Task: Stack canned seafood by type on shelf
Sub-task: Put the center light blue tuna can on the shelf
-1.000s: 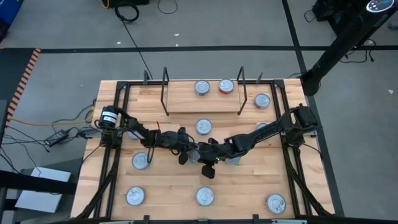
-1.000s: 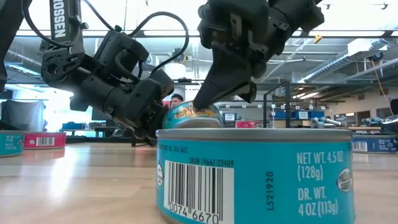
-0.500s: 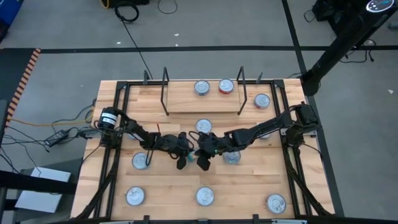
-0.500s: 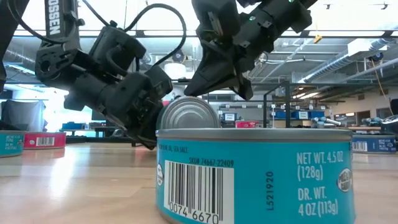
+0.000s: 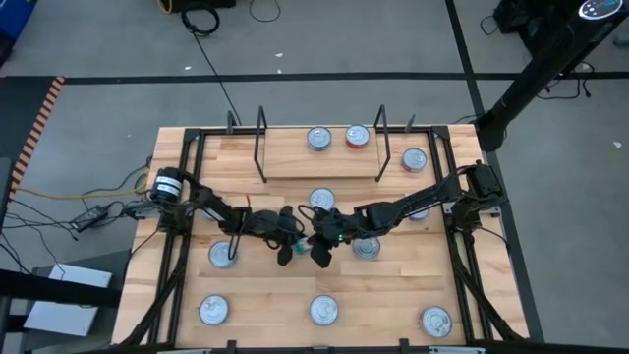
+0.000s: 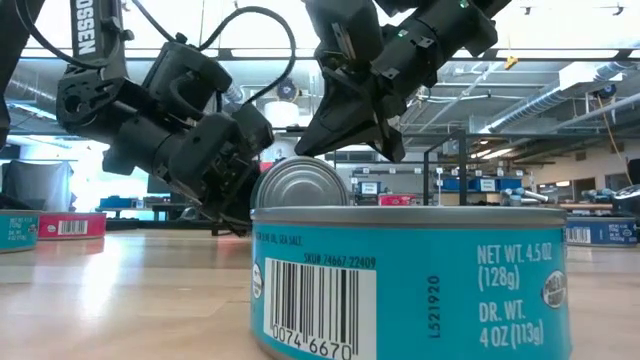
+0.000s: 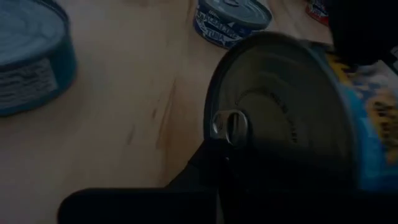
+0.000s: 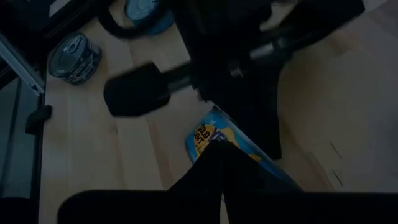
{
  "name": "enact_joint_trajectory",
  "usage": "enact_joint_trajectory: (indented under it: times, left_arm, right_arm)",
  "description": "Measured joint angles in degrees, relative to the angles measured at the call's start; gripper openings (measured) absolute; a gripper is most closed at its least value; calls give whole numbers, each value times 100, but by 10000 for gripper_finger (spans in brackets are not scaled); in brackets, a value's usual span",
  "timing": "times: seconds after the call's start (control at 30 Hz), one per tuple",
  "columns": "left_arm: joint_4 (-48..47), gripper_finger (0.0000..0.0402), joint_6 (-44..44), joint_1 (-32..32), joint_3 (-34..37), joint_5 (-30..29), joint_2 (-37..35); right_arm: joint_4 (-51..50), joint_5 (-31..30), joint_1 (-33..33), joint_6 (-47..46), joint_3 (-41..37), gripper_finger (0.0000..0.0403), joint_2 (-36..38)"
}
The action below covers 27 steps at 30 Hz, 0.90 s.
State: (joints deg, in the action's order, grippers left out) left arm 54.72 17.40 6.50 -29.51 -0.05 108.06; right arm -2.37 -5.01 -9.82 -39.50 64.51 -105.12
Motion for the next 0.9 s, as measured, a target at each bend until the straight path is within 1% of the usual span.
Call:
enact_joint_trajectory:
  times: [0.27, 0.43, 0.6, 0.73, 0.83, 0.9]
  left_arm:
    - [-224, 1, -218, -161, 420, -27, -984]
    - [-1156, 1, -218, -175, 496, -17, -1719]
    - [-2139, 1, -190, -172, 498, 22, -2686]
    - [-2663, 3, 425, -151, 491, 28, -3255]
    - [-3006, 17, 998, -135, 489, 31, -3378]
    - [-3150, 34, 1152, -75, 491, -36, -3373]
  right_arm:
    - [27, 15, 2, 5, -4, 11, -6]
    - [59, 4, 15, 15, -7, 11, -9]
    - [72, 2, 66, 64, -9, 11, -11]
    - [94, 9, 116, 167, -11, 11, -15]
    - [107, 13, 160, 207, -11, 11, -15]
    - [117, 13, 188, 213, -11, 11, -15]
